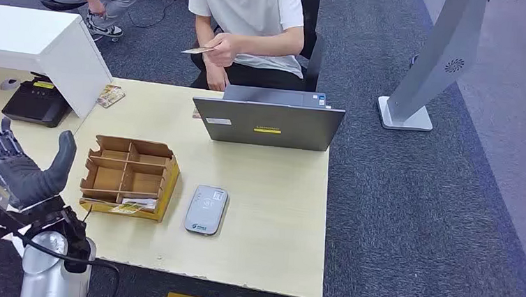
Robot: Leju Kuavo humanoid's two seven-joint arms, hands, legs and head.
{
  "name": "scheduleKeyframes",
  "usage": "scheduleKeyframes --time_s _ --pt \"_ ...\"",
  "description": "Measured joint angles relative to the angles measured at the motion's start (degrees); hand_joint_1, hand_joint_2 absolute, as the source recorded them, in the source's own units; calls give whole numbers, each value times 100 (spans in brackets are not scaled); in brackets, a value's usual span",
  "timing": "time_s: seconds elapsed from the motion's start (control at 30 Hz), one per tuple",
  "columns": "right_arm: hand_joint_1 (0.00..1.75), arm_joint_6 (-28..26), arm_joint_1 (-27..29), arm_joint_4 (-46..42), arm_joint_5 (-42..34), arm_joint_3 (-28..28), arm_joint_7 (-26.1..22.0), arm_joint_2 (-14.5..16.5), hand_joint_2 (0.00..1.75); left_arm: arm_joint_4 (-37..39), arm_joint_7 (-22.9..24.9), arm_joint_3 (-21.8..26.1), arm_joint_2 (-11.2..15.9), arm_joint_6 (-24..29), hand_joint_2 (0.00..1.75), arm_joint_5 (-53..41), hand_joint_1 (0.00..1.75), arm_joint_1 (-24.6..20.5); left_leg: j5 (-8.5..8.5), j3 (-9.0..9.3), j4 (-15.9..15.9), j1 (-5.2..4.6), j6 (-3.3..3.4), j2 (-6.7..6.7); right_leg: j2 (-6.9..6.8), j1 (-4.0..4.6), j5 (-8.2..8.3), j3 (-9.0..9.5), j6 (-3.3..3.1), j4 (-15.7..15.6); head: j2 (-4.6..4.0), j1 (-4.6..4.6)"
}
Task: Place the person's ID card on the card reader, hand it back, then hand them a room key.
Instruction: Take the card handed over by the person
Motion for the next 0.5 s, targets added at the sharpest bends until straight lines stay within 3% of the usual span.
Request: scheduleKeyframes --time_s 0.5 --pt "0 33 -127 0 139 196 180 5 0 1567 824 -783 468 66 175 -1591 0 -1398 4 -1 1 0 0 6 3 0 5 -2 -4 2 0 -2"
